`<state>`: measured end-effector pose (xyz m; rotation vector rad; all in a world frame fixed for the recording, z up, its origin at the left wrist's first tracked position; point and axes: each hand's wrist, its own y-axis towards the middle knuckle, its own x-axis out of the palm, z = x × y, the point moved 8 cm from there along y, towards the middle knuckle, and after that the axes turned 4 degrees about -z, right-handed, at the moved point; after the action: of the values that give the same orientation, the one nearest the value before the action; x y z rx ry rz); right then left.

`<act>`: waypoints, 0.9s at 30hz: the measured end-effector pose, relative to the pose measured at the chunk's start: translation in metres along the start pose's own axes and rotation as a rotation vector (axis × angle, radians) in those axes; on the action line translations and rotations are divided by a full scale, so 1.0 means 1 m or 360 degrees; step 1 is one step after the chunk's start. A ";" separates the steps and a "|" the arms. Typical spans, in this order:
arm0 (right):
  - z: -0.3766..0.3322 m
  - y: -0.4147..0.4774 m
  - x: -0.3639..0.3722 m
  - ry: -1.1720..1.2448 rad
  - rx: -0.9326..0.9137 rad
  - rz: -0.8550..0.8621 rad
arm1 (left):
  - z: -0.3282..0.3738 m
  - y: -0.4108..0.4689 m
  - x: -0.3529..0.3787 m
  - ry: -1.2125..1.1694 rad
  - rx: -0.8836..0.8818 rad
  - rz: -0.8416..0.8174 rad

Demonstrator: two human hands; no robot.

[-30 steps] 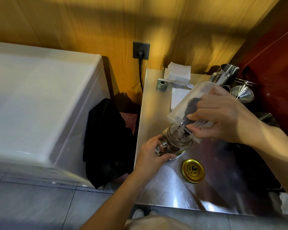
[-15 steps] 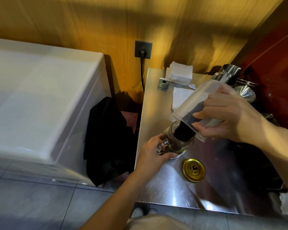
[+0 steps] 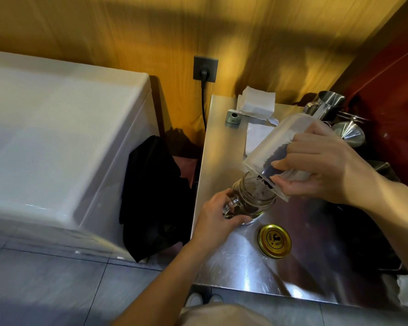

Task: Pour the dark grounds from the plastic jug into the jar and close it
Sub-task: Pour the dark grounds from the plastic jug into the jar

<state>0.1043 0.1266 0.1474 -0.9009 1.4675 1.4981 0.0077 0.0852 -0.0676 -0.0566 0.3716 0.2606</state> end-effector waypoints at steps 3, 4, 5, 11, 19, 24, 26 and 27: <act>0.000 0.001 0.000 -0.0010 -0.0014 0.0007 | 0.001 0.000 -0.001 -0.0014 0.0004 0.0002; -0.001 0.001 0.000 0.0003 -0.0024 0.0002 | 0.001 -0.001 -0.001 -0.0019 0.0006 0.0003; -0.001 0.001 0.000 0.0013 -0.0030 -0.0004 | 0.001 -0.001 -0.001 -0.0020 0.0008 0.0003; -0.003 0.001 0.000 -0.0007 -0.0052 -0.0004 | 0.001 -0.001 -0.002 -0.0027 0.0019 0.0015; -0.004 -0.001 0.001 -0.0013 -0.0037 -0.0044 | 0.000 0.000 0.000 -0.0006 0.0025 0.0019; -0.008 0.001 -0.003 -0.0034 -0.0081 -0.0030 | 0.001 0.000 -0.001 0.0005 0.0033 0.0019; -0.008 0.001 -0.003 -0.0040 -0.0078 -0.0049 | 0.001 0.000 -0.001 0.0002 0.0037 0.0020; -0.008 0.000 -0.002 -0.0042 -0.0071 -0.0057 | 0.001 0.000 -0.002 -0.0003 0.0036 0.0022</act>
<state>0.1043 0.1185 0.1488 -0.9259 1.3968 1.5165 0.0067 0.0851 -0.0656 -0.0315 0.3729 0.2699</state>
